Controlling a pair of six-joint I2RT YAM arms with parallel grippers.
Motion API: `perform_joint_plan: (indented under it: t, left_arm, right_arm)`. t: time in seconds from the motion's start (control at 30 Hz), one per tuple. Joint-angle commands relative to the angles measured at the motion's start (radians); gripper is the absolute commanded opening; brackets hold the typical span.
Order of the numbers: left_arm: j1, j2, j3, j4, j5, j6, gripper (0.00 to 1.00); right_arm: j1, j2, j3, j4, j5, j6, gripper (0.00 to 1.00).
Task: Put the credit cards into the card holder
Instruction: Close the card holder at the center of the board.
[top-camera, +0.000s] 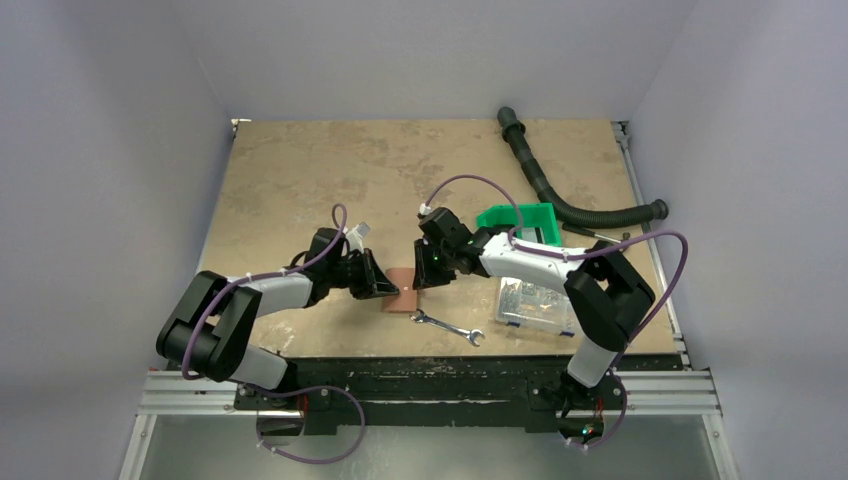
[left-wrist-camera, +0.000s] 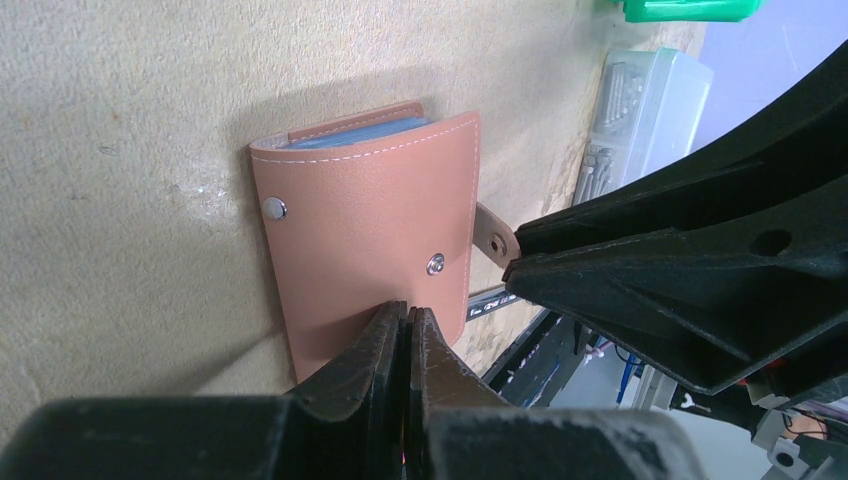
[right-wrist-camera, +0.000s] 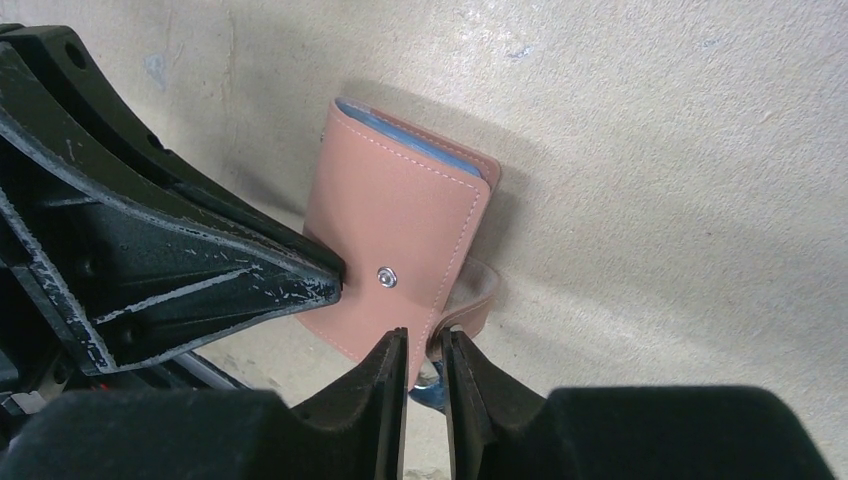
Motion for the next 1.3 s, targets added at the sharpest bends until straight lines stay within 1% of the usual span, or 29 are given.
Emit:
perform_joint_plan:
  t: [0.0,0.33,0.5,0.57,0.7,0.83,1.27]
  left_arm:
    - [-0.023,0.032,-0.032,-0.104,-0.080,0.052,0.00]
    - [-0.023,0.038,-0.030,-0.101,-0.080,0.051,0.00]
    - [-0.025,0.040,-0.028,-0.102,-0.081,0.050,0.00]
    - [-0.025,0.040,-0.028,-0.103,-0.083,0.050,0.00]
    - [-0.026,0.043,-0.026,-0.103,-0.082,0.049,0.00]
    - [-0.028,0.043,-0.029,-0.102,-0.083,0.050,0.00]
    - [-0.031,0.040,-0.034,-0.101,-0.084,0.052,0.00]
  right_arm:
    - [0.006,-0.013,-0.006,-0.006,0.013,-0.021,0.27]
    - [0.006,-0.027,-0.028,-0.008,0.022,-0.031,0.27]
    - [0.006,-0.047,-0.039,0.007,0.016,-0.023,0.24]
    - [0.006,-0.051,-0.038,0.008,0.004,-0.023,0.25]
    - [0.006,-0.068,-0.040,0.013,-0.006,-0.016,0.29]
    - [0.004,-0.095,-0.045,0.012,0.011,-0.006,0.31]
    - [0.003,-0.060,-0.051,0.039,-0.016,-0.012,0.28]
